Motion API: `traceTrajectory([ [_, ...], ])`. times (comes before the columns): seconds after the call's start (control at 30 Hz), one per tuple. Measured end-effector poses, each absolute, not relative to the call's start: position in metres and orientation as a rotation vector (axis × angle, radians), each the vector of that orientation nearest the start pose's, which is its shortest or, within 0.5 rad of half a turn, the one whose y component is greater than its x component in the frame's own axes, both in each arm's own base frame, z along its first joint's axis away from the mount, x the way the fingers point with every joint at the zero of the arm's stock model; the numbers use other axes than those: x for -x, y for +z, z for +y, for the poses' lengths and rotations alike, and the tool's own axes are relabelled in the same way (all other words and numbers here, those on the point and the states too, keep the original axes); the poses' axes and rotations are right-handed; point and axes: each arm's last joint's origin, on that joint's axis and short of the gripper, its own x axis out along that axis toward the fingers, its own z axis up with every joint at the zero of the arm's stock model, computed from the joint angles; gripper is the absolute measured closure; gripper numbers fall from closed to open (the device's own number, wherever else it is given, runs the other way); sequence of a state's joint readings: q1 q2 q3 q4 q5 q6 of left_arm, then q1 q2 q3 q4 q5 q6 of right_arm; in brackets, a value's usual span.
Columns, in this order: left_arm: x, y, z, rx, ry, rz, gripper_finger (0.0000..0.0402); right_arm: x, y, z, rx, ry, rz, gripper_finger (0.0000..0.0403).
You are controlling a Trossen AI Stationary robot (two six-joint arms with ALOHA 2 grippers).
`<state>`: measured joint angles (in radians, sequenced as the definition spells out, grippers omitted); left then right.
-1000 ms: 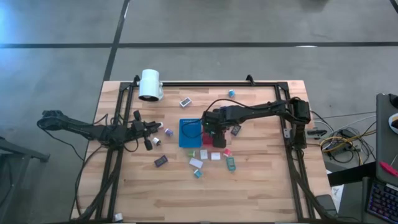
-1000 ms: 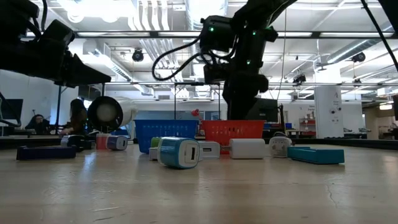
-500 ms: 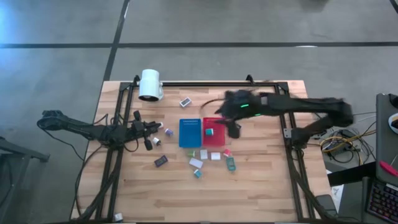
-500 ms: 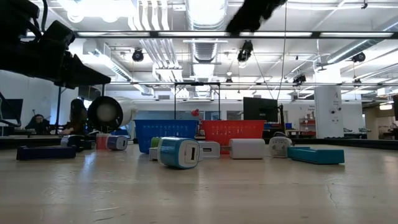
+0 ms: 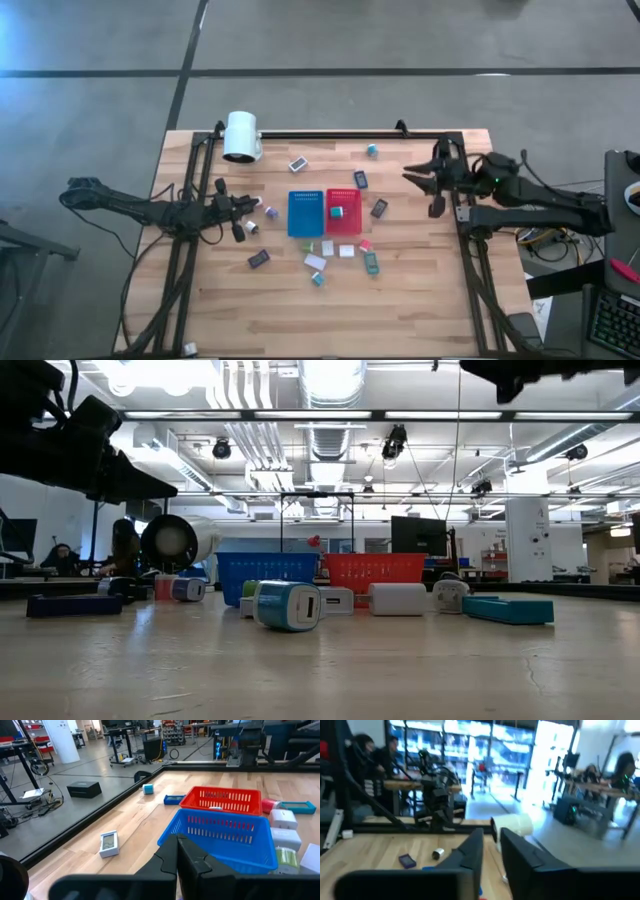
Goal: Pick & Place Office items
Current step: Put the white digital timer into the blue bin
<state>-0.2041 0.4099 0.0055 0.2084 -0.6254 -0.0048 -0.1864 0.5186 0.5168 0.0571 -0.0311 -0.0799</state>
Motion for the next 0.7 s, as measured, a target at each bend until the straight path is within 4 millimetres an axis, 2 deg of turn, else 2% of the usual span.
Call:
traceTrajectory([
  [0.1, -0.118, 0.152, -0.007, -0.066, 0.421, 0.167, 0.0399, -0.13, 0.275, -0.023, 0.091, -0.144, -0.1, 0.0387],
  [0.33, -0.119, 0.155, -0.008, -0.047, 0.375, 0.158, 0.0399, -0.129, 0.233, -0.021, 0.035, -0.094, -0.143, 0.039],
  [0.47, -0.119, 0.155, -0.009, -0.035, 0.363, 0.159, 0.0399, -0.128, 0.219, -0.02, 0.017, -0.064, -0.159, 0.039],
  [0.7, -0.118, 0.152, -0.008, -0.056, 0.371, 0.205, 0.0399, -0.125, 0.205, -0.02, -0.01, -0.065, -0.155, 0.039],
])
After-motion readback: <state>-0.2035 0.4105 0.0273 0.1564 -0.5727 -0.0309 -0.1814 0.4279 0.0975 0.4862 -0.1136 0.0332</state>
